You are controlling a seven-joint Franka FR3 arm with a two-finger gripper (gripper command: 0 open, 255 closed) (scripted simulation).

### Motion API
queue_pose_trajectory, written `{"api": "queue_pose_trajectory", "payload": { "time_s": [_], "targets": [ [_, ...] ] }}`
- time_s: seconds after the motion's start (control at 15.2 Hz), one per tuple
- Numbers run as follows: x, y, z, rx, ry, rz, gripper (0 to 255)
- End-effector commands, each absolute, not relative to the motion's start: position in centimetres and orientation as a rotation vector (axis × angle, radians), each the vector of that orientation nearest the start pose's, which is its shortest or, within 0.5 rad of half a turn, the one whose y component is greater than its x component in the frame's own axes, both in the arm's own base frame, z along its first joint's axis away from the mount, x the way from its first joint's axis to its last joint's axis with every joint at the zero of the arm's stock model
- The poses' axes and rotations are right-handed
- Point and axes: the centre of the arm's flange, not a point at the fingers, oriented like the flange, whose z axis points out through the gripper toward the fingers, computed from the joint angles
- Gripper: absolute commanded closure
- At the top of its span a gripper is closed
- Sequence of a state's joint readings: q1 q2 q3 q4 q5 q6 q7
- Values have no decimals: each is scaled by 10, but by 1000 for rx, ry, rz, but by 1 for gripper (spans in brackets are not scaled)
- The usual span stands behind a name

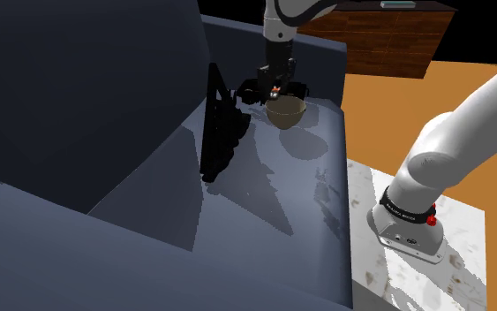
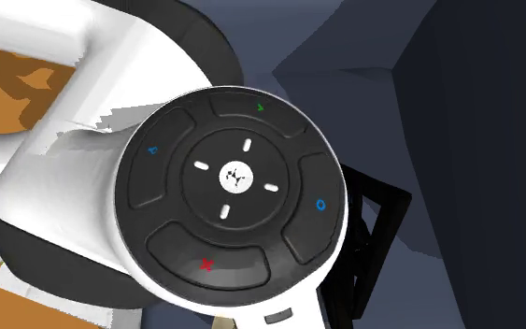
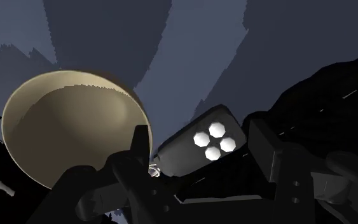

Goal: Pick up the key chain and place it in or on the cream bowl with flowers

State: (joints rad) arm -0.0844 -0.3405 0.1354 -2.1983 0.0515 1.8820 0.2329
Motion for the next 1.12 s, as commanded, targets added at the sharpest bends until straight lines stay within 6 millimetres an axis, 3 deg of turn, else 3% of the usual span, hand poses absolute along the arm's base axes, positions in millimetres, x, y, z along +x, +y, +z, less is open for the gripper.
{"api": "queue_pose_trajectory", "payload": {
  "time_s": [0.0,0.33,1.06],
  "targets": [
    [456,7,524,-3118,317,-32,255],
    [465,-58,526,-3118,317,-32,255],
    [465,-58,468,-3118,317,-32,255]
  ]
}}
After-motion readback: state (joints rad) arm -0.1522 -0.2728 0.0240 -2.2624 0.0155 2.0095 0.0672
